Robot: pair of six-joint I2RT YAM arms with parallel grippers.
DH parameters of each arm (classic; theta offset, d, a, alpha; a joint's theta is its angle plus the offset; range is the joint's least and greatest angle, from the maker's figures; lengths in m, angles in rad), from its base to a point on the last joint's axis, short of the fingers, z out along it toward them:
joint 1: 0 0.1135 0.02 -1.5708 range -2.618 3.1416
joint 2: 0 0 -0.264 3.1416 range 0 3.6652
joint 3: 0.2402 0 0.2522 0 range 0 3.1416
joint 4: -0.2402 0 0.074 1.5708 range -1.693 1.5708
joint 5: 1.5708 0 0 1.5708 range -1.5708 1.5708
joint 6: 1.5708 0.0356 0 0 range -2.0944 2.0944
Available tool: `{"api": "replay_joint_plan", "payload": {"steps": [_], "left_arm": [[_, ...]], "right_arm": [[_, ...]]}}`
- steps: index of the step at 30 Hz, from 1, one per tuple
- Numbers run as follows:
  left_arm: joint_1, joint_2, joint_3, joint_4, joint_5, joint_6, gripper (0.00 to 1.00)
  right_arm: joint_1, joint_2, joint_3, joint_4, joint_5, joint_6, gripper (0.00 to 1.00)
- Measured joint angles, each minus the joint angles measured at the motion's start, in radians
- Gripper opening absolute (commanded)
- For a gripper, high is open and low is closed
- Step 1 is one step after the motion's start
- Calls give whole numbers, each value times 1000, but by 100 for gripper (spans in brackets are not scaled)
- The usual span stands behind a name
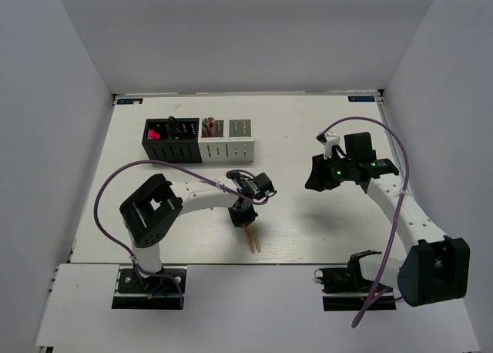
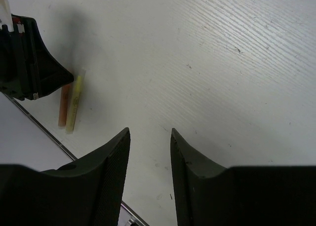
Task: Sort the stationery into containers
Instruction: Pick up the pen from the center of the board.
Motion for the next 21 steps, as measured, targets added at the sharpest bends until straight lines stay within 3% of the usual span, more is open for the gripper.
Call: {"api": "replay_joint_plan", "payload": {"steps": [7,9,10,12,13,14,15,16,19,20,21], "left_arm": [[3,-2,-7,0,12,4,2],[3,-2,-7,1,14,16,0],[4,-3,-6,-1,16,24,0],[3,-4,-3,-12,14,48,0],[4,-4,2,-28,7,68,0],[4,-5,14,-54,-2,88,0],[4,-6,36,-89,-17,114,0],[5,-11,64,-116,-34,140,0],[26,-43,207,-182,-91,249,0],[40,-59,257,-191,-110,282,0],[61,-80,309,-191,-132,317,0]], "right_arm": [[-1,-10,2,1,2,3,44],[-1,-11,2,0,2,5,55],[-1,-12,2,0,2,8,76],[-1,-13,2,0,5,13,84],[-1,-15,2,0,5,10,80],[-1,-17,2,0,5,9,66],[-1,-20,2,1,4,3,39],[-1,-23,2,2,2,-3,0],[-1,-31,2,0,-10,6,0],[-2,-31,2,1,-13,6,28],[-2,-31,2,0,-17,10,48]]}}
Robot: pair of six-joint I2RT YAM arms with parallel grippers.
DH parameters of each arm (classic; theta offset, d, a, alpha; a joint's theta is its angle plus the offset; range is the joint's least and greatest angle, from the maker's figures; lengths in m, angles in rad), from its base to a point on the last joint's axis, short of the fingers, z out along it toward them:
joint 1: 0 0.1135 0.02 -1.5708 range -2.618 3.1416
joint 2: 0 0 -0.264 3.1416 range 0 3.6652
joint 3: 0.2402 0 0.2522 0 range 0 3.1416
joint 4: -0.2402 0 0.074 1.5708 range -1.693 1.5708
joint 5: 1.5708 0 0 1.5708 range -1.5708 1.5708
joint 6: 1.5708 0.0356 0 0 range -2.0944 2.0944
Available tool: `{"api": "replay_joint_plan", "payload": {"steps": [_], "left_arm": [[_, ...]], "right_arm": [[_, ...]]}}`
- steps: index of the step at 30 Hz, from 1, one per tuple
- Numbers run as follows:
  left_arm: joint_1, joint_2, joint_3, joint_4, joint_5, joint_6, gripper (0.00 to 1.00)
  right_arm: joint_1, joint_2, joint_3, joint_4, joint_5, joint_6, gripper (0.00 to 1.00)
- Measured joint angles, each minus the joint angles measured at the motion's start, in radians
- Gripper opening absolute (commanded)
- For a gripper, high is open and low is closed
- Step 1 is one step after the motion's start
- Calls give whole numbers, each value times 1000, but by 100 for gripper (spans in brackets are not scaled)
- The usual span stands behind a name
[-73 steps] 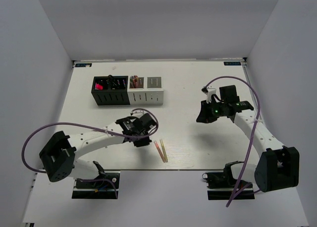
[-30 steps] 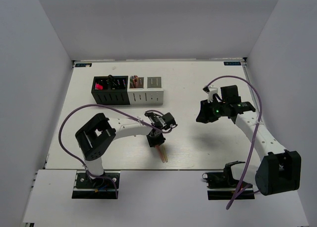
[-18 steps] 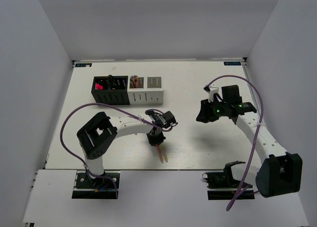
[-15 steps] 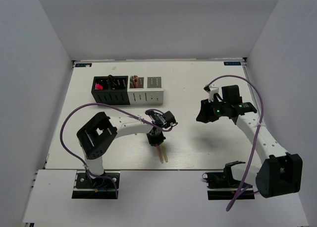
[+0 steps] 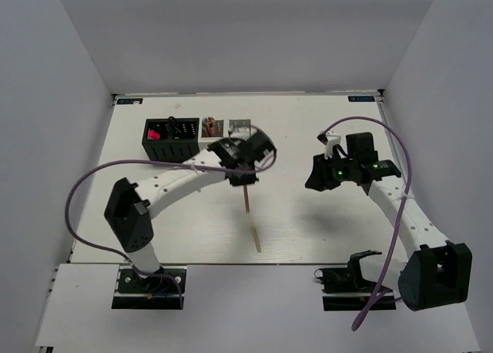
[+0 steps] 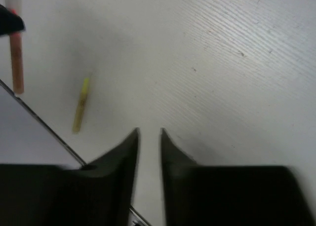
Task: Sort the stationery into containers
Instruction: Pick up the pen from the center of the board, then place the pen in the storage box.
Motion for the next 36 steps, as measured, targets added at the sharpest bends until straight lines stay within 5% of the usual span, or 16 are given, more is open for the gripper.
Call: {"api": "replay_joint_plan", "payload": {"steps": [2,12,20,30,33,34,36], "left_arm": [[43,-37,93,3,-41,72,0],[235,85,592,159,-220,419,0],[264,261,566,433,-303,602,0],[271,381,540,589,-369,697,0],[271,371,479,623,-381,694,16],[271,369,453,631,-384,693,34],[271,364,397,635,-386,688,45]], "right_arm": [[0,0,0,0,-5,0,67],[0,0,0,2,-8,-8,71],[0,1,0,3,-3,-9,72],[0,2,0,3,0,-11,77],[-2,2,0,3,4,-11,81],[-2,2,0,3,5,-11,81],[-2,2,0,4,5,-11,82]]}}
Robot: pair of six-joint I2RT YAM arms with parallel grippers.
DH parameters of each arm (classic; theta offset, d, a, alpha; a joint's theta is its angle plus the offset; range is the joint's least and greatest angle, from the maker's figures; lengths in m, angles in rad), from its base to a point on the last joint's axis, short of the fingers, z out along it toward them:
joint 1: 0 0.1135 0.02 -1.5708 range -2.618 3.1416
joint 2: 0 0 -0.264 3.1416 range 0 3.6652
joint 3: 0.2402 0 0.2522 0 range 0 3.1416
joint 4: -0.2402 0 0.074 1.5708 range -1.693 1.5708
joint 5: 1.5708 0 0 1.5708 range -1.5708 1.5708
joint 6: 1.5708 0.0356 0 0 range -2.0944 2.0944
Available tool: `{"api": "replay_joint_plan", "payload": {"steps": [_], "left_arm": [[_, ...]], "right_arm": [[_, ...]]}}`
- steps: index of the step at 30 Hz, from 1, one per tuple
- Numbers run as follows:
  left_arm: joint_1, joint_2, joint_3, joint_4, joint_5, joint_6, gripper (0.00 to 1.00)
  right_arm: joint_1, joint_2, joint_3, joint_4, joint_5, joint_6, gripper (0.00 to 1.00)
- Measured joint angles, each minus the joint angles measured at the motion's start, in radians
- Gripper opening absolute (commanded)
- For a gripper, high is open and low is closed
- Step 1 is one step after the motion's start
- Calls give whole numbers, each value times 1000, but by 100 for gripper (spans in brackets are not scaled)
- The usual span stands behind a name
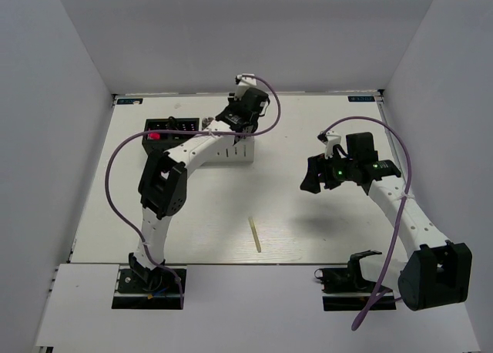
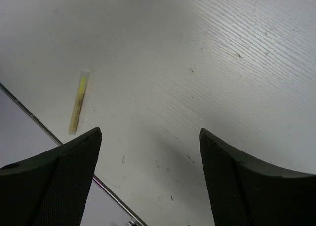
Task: Sort the stationery into containers
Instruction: Place the pen in the storage box, then pick up the pen from the center of the board.
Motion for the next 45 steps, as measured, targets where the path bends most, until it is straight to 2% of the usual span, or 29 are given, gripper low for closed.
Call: {"api": "replay_joint_plan", "payload": {"steps": [1,2,5,6,7,8,9,11,12,13,14,15,16,17,18,19,20,23,24,26,28,29,30,37,45], "left_arm": [[0,0,-24,2,0,-3,56],[0,0,-41,-2,1,-2,60],[0,-1,-57,-11,3,-9,63],[-1,-5,-57,-10,3,-11,59],[-2,-12,-57,-11,5,-12,47],[-3,-21,-57,-12,5,-14,9],[-6,-35,-57,-12,5,-13,0],[-23,-79,-58,-29,5,6,0],[-38,-109,-60,-41,6,8,0],[-59,-146,-65,-55,7,5,0],[-88,-194,-74,-83,9,-13,9],[-119,-238,-82,-119,16,-43,24],[-155,-291,-94,-167,29,-89,37],[-189,-340,-109,-222,41,-148,50],[-220,-385,-132,-275,70,-203,69],[-247,-438,-175,-328,105,-285,72],[-262,-486,-230,-374,140,-375,73],[-254,-580,-447,-453,250,-578,74],[-249,-586,-520,-472,286,-633,74],[-243,-560,-623,-505,341,-714,74],[-254,-515,-680,-525,392,-774,71],[-262,-498,-690,-528,410,-793,71],[-277,-476,-691,-526,436,-818,71],[-327,-393,-632,-486,499,-871,71],[-351,-286,-609,-472,529,-899,61]], "right_arm": [[0,0,0,0,0,0,82],[0,0,0,0,0,0,82],[0,0,0,0,0,0,82],[0,0,0,0,1,0,82],[0,0,0,0,1,0,82],[0,0,0,0,1,0,80],[0,0,0,0,1,0,62],[0,0,0,1,2,-5,22],[0,0,0,0,3,-6,5],[-1,0,0,0,4,0,0],[-1,0,0,0,5,3,10],[-1,0,0,-2,7,9,34],[-1,2,0,-3,8,11,83],[-1,5,0,-3,7,16,88],[-1,11,0,-5,8,8,85],[-1,20,2,-7,7,0,66],[0,29,3,-9,6,-2,1],[0,47,8,-22,3,-2,0],[-1,50,9,-24,4,0,11],[-1,51,9,-29,9,8,55],[-1,51,10,-30,17,4,55],[0,52,10,-29,19,3,42],[0,53,10,-29,20,3,37],[0,60,10,-29,45,4,38],[-1,60,10,-30,64,5,41]]}}
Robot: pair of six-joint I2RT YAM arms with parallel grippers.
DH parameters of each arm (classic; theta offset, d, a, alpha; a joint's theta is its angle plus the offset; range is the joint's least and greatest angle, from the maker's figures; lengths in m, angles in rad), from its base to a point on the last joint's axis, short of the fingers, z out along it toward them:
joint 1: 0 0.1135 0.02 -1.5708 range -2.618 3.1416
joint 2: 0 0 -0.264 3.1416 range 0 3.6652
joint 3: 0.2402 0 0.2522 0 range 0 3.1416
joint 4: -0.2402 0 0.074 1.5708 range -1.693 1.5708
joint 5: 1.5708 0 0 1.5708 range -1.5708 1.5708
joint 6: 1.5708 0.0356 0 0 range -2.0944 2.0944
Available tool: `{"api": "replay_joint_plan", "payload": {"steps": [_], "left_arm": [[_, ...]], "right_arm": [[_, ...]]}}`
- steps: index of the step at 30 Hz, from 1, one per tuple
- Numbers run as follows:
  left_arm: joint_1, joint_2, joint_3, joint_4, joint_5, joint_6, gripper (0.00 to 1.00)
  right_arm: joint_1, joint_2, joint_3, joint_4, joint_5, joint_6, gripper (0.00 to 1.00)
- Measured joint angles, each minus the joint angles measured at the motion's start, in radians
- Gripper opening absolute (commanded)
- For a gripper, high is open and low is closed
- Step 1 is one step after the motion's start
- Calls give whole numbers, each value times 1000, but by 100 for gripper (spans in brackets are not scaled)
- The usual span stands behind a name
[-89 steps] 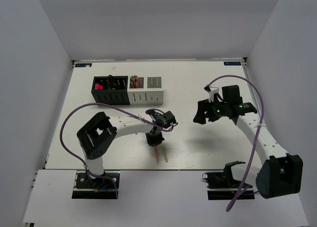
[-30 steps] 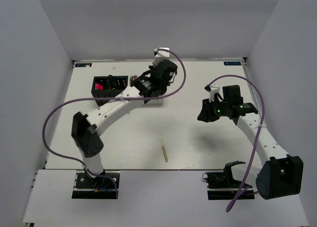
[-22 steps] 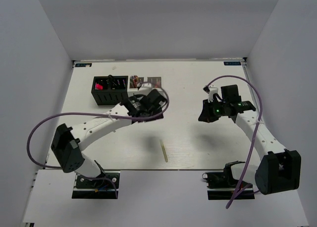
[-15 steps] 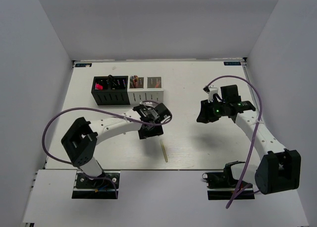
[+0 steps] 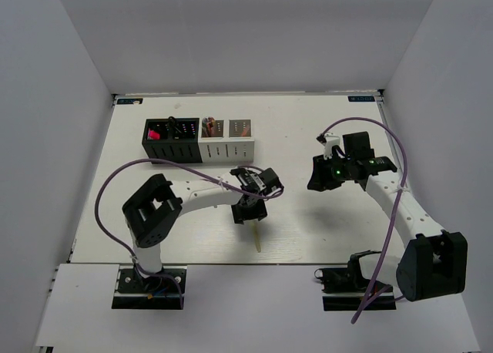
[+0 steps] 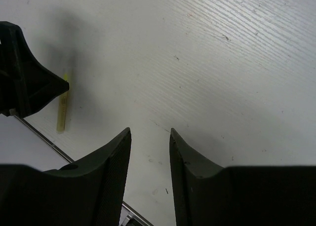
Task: Sort the stationery into containers
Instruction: Pick up the pen from the center of the board.
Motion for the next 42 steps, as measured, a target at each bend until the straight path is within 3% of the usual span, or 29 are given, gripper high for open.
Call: {"api": "replay_joint_plan", "payload": {"steps": [16,18,19,22,24,26,27,29,30,31,32,34,37,38,39,40,42], "left_arm": [[-17,113,51,-26,17,-5,43],[-24,114,51,-27,18,-6,37],[-29,114,51,-28,20,-6,26],[-39,116,51,-32,25,-6,9],[-41,116,51,-33,27,-6,3],[-41,116,51,-33,28,0,0],[-41,114,51,-32,28,4,0],[-40,111,51,-33,26,26,0],[-38,110,54,-38,22,40,0],[-35,110,60,-48,15,60,0],[-31,108,75,-66,5,85,0],[-13,100,142,-111,-25,147,0],[42,70,278,-125,-73,236,0],[65,56,324,-120,-89,264,0],[92,39,370,-106,-109,303,0],[117,23,406,-89,-134,336,0],[171,-6,465,-35,-200,418,0]], "right_arm": [[-2,-3,0,0,7,4,41],[-3,-4,0,0,7,5,41],[-3,-4,0,0,7,6,41],[-3,-8,0,0,6,8,42],[-3,-13,0,0,6,13,52],[-3,-17,0,0,6,20,75],[-4,-18,0,0,5,22,78],[-4,-18,0,0,4,18,70],[-4,-18,0,0,2,15,39],[-4,-18,0,1,-1,8,27],[-4,-18,0,1,-4,7,22],[-4,-18,0,0,-11,14,42],[-4,-18,0,0,-17,18,89],[-5,-18,0,0,-20,14,89],[-4,-18,0,1,-21,9,81],[-4,-18,0,2,-24,0,65],[-4,-18,0,3,-35,-10,22]]}}
